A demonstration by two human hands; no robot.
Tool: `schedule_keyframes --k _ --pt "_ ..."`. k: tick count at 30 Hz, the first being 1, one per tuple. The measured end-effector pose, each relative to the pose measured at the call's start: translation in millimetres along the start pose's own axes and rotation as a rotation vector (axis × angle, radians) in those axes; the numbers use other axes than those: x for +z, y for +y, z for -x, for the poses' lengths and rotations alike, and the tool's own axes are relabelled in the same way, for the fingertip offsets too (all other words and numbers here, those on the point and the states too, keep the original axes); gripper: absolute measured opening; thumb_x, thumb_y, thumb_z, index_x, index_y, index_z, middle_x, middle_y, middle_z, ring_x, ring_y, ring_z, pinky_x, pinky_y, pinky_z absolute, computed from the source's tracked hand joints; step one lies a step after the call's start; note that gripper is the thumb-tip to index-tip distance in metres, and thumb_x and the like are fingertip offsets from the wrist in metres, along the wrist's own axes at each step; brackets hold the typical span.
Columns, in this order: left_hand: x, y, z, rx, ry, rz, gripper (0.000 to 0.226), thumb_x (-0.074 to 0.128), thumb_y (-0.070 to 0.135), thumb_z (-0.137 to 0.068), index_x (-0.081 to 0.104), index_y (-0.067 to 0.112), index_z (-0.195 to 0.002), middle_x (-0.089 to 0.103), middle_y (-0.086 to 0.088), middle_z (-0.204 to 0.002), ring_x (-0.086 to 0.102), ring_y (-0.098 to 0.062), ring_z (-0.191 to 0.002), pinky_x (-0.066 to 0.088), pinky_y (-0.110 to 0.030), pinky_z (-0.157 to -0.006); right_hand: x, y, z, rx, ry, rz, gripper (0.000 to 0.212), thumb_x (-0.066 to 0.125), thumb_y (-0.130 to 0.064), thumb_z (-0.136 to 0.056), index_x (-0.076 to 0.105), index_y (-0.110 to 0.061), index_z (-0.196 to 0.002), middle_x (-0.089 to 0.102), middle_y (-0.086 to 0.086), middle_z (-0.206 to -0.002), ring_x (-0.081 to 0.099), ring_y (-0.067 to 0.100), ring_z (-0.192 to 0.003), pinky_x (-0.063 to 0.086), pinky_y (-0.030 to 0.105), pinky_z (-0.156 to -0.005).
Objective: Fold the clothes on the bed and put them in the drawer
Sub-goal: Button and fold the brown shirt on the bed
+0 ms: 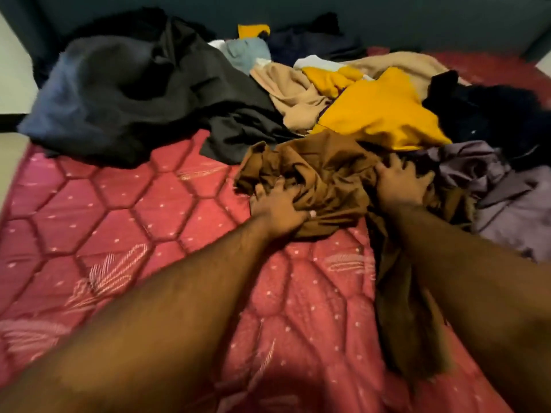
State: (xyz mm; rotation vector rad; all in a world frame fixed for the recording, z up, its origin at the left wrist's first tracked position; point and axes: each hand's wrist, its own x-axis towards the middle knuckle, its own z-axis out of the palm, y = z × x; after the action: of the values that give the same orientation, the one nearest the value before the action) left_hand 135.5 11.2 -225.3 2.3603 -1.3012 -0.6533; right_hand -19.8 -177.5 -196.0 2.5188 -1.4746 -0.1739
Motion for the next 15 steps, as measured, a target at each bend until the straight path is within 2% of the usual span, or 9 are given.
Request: schedule_keyframes --k 1,3,5,7,10,12,14,15 --pt "-5 -4 -3 0.040 0.020 0.102 0.072 0.062 0.062 -0.072 0.050 0.036 -0.139 0.036 -0.006 -0.154 0.035 -0.039 -0.137 0.028 -0.046 -0.115 -2 -2 5 -0.021 0.021 -0.027 0.053 0.046 -0.026 -0.097 0.030 -0.039 -0.146 0.023 0.005 -0.156 0.027 0.038 -0.137 0.012 0.072 -0.106" --pt "-18 -11 19 0.096 0.060 0.298 0.049 0.070 0.040 -0.072 0.070 0.022 -0.117 0.063 -0.005 -0.129 0.059 -0.028 -0.119 0.045 -0.035 -0.101 -12 -3 45 -0.101 0.122 -0.098 0.065 0.046 -0.023 -0.095 0.018 -0.042 -0.151 0.015 -0.002 -0.161 0.024 0.038 -0.141 0.003 0.071 -0.107" --pt "-22 -30 67 0.074 0.178 0.350 0.030 0.069 0.034 -0.076 0.073 0.021 -0.103 0.072 0.002 -0.105 0.068 -0.020 -0.101 0.054 -0.036 -0.084 -26 -7 112 -0.153 0.226 -0.219 0.070 0.050 -0.022 -0.089 0.023 -0.040 -0.151 0.022 -0.001 -0.159 0.032 0.040 -0.135 0.007 0.069 -0.107" --pt "-19 -56 143 -0.030 0.319 0.343 0.025 0.069 0.034 -0.078 0.070 0.023 -0.100 0.066 0.002 -0.100 0.065 -0.021 -0.094 0.054 -0.040 -0.079 -37 -24 195 -0.177 0.249 -0.278 0.072 0.056 -0.023 -0.083 0.031 -0.039 -0.148 0.036 0.000 -0.153 0.041 0.038 -0.126 0.022 0.063 -0.103" --pt "-8 -98 277 -0.291 0.476 0.328 0.045 0.070 0.038 -0.074 0.064 0.018 -0.114 0.050 -0.008 -0.112 0.053 -0.032 -0.105 0.048 -0.044 -0.091 -48 -56 301 -0.326 -0.035 -0.230 0.072 0.055 -0.024 -0.087 0.024 -0.041 -0.149 0.043 -0.005 -0.145 0.044 0.028 -0.121 0.036 0.046 -0.096" --pt "-3 -121 360 -0.404 0.487 0.277 0.057 0.073 0.043 -0.073 0.059 0.018 -0.123 0.047 -0.010 -0.117 0.051 -0.037 -0.109 0.046 -0.048 -0.094 -57 -65 347 -0.517 -0.222 -0.291 0.072 0.055 -0.029 -0.088 0.020 -0.039 -0.151 0.046 -0.005 -0.142 0.045 0.026 -0.122 0.040 0.037 -0.099" --pt "-5 -135 425 -0.471 0.442 0.228 0.065 0.078 0.040 -0.076 0.054 0.016 -0.131 0.045 -0.013 -0.125 0.050 -0.039 -0.116 0.045 -0.048 -0.097 -72 -68 384 -0.675 -0.442 -0.523 0.085 0.067 -0.044 -0.083 0.019 -0.033 -0.153 0.041 -0.005 -0.147 0.039 0.021 -0.135 0.033 0.026 -0.109" --pt "-5 -138 457 -0.490 0.402 0.204 0.068 0.078 0.040 -0.077 0.052 0.015 -0.134 0.043 -0.012 -0.129 0.049 -0.037 -0.120 0.044 -0.046 -0.099 -80 -69 406 -0.733 -0.609 -0.615 0.093 0.072 -0.049 -0.079 0.020 -0.030 -0.153 0.033 -0.008 -0.147 0.029 0.014 -0.141 0.024 0.019 -0.112"
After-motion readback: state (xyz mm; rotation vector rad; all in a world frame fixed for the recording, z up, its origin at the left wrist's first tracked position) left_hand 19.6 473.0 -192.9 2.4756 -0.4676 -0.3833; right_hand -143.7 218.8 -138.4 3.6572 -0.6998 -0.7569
